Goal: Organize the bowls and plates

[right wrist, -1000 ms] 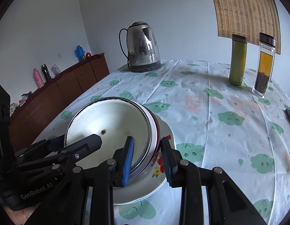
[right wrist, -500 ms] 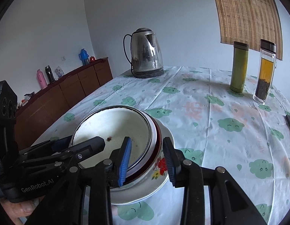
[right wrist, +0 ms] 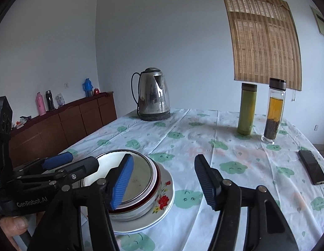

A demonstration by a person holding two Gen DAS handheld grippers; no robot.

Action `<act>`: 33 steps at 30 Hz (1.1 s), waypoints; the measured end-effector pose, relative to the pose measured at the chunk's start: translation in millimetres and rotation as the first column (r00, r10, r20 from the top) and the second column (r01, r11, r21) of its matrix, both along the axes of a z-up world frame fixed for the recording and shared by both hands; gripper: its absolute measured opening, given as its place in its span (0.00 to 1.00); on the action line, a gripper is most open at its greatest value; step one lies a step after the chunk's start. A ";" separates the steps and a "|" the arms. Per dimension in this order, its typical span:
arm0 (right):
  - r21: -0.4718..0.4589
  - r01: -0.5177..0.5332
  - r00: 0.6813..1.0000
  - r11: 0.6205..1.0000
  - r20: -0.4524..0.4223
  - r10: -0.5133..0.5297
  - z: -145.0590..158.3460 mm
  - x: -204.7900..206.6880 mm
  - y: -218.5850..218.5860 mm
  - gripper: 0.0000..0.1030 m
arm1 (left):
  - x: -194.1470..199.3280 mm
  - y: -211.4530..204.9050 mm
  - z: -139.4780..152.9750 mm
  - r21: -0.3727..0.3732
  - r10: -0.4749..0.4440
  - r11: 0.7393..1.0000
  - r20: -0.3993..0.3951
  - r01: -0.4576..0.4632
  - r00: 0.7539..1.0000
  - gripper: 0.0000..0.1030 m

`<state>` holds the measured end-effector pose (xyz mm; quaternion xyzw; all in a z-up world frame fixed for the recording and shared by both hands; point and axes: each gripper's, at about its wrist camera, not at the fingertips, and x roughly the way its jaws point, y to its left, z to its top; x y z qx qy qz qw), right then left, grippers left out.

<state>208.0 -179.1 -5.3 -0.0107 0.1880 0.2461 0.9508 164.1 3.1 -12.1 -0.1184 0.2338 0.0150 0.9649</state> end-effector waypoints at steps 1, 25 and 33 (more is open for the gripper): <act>-0.004 0.010 1.000 1.000 0.015 -0.010 0.9 -1.6 -1.1 0.61 | -0.3 -0.2 0.3 -0.002 -0.003 1.000 0.005 0.003 1.000 0.87; 0.001 0.058 0.993 0.998 0.106 -0.058 4.5 -13.6 -12.2 0.64 | -6.2 -12.6 4.2 0.065 -0.003 0.998 0.070 -0.002 0.998 0.99; 0.012 0.075 0.991 0.997 0.110 -0.076 4.9 -14.3 -15.3 0.65 | -6.2 -14.3 4.1 0.077 -0.004 0.997 0.067 -0.001 0.998 0.99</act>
